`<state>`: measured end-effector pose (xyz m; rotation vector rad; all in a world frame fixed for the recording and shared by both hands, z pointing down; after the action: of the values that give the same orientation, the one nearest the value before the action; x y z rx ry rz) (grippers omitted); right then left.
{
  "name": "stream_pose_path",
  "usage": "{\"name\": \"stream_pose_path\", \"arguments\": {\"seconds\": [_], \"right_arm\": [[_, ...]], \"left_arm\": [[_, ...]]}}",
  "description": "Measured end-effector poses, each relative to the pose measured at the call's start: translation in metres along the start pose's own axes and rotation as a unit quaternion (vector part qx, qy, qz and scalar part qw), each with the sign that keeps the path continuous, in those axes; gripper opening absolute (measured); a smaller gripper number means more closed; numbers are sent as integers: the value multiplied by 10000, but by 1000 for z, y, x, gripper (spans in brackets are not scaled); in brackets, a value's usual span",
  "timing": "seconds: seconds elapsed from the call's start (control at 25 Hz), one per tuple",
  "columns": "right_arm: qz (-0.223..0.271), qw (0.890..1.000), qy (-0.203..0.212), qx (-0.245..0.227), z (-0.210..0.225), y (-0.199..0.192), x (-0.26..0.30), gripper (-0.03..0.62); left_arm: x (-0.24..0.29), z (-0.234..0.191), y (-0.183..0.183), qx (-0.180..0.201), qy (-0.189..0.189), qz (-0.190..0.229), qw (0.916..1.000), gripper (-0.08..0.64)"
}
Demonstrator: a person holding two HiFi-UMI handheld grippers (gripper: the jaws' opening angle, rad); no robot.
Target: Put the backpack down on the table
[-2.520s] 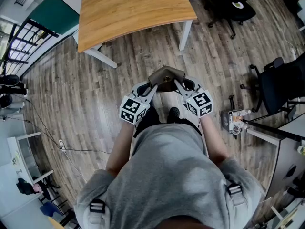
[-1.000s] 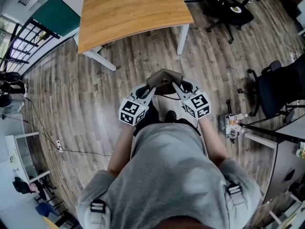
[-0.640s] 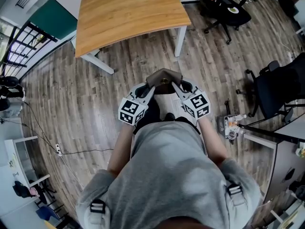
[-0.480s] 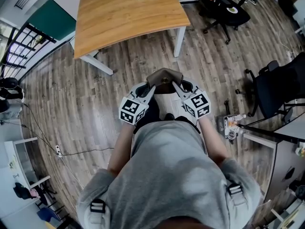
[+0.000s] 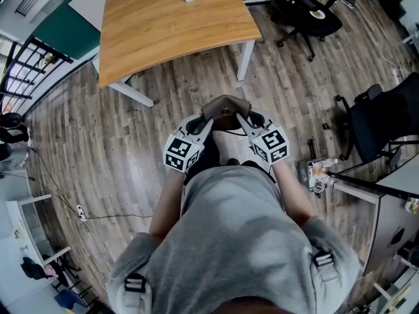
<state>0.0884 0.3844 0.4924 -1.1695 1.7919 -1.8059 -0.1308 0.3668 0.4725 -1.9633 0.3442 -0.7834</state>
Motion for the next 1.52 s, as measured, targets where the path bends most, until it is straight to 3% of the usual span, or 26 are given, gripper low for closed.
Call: {"name": "stream_pose_path", "arguments": {"seconds": [0.4, 1.0, 1.52], "right_arm": [[-103, 9998, -148, 93, 30, 8, 52, 74], [-189, 9987, -420, 237, 95, 41, 158, 72], [-355, 9973, -547, 337, 126, 50, 219, 72]], "left_arm": [[30, -56, 27, -31, -182, -38, 9998, 67], [84, -162, 101, 15, -437, -195, 9989, 66], [116, -227, 129, -45, -620, -381, 9973, 66]]}}
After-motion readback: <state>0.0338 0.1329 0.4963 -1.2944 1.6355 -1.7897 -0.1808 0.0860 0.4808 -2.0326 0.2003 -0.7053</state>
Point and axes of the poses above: the fingertips, and each gripper's own axes: x forward along the fingers, z to its right, y out of its top, the point moved 9 cm from there along -x, backward along the fingers, and after that the axes turned 15 degrees about -x, right-handed, at the moved point
